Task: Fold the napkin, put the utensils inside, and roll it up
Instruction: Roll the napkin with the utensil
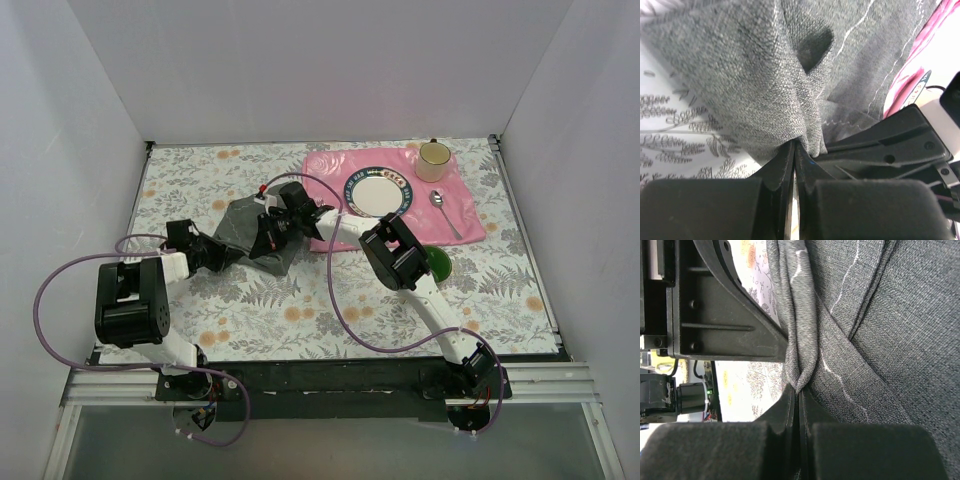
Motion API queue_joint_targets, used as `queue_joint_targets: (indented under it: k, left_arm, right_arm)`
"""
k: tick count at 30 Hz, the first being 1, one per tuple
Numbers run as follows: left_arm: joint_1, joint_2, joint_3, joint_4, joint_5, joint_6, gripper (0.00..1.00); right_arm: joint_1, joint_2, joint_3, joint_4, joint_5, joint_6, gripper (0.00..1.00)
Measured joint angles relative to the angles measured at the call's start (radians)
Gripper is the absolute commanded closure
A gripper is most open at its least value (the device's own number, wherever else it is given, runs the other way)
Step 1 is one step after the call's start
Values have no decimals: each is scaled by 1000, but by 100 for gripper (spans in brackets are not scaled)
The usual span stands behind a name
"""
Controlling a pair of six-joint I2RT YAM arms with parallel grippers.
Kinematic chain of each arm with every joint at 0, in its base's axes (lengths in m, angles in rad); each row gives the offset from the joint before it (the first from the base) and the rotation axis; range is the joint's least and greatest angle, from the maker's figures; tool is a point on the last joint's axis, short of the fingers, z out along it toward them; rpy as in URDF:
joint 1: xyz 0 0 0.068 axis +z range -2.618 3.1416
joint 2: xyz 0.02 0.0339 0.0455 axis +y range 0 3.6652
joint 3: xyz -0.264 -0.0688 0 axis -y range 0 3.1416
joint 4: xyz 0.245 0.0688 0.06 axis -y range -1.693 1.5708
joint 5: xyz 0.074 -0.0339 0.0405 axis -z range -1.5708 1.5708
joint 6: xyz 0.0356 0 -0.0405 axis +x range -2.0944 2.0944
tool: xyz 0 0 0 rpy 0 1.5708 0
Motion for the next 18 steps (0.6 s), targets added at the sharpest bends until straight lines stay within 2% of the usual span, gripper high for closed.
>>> queue_joint_targets:
  k: [2,3,5,6,8,9,15,18]
  left_arm:
    - [-1,15,10,4,-4,1,100]
    - [-1,22,14,4,-5,1,100]
    - [-2,40,27,7,-6,2,100]
    - [-1,49,34,8,-6,1,100]
    - [-2,65,46,13,-4,1,100]
    - [-2,70,49,16,-3,1,100]
    - [-2,83,52,37,1,1,100]
    - [-2,85,52,38,4,1,100]
  right_arm:
    - [0,0,18,-35,9,-14,81]
    - [0,0,25,-52,14,-26,70]
    - [1,0,57,-111,35,-59,60]
    - [1,0,74,-143,43,-77,52]
    - [2,0,121,-214,64,-117,44]
    - [3,0,146,-253,89,-148,36]
    - [6,-55,199,-443,251,-320,25]
    - [7,-116,168,-507,358,-402,26]
